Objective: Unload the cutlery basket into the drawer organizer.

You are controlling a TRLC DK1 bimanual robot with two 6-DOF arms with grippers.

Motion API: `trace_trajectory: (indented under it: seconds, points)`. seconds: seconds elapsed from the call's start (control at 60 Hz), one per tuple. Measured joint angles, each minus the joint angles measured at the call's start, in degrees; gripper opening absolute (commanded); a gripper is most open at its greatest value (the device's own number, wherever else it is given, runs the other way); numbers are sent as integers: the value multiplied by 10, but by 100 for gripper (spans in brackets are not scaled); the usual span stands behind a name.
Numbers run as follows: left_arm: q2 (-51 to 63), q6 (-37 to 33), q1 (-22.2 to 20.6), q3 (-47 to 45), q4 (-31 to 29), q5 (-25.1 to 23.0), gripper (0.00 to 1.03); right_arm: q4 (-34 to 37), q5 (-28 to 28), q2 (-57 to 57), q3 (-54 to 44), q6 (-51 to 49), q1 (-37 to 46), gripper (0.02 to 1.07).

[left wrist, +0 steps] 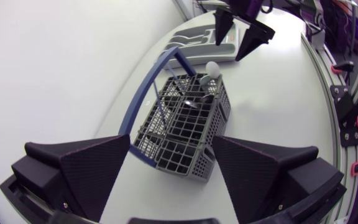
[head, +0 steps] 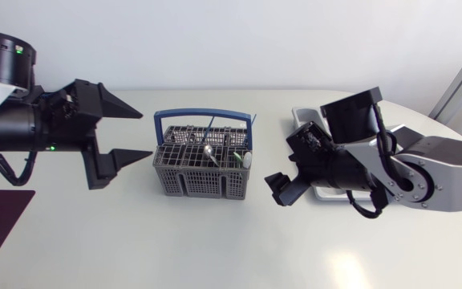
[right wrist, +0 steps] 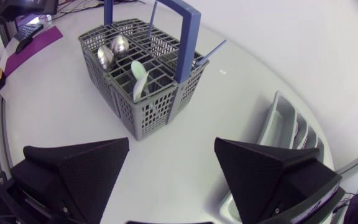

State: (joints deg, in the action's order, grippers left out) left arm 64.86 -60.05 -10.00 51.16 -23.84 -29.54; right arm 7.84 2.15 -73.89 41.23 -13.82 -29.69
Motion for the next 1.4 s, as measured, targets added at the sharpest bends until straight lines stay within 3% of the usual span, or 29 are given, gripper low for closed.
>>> trace_trajectory:
  seconds: [0.217, 0.417, 0.65, 0.8, 1.017, 1.4]
  points:
    - [10, -93, -132, -6, 2, 77, 98, 28, 6, 15, 0, -26, -5, 102]
    - [75, -158, -196, -5, 10, 137, 96, 37, 7, 15, 0, -35, -19, 102]
    - [146, -211, -215, 35, 29, 164, 91, 38, 8, 15, 0, -47, -29, 102]
    - [188, -231, -221, 75, 40, 177, 80, 38, 6, 15, 0, -47, -40, 102]
    - [243, -256, -224, 101, 80, 194, 42, 38, -1, 19, 0, -56, -59, 102]
    - [262, -276, -224, 103, 95, 194, 34, 35, -3, 23, 0, -59, -63, 102]
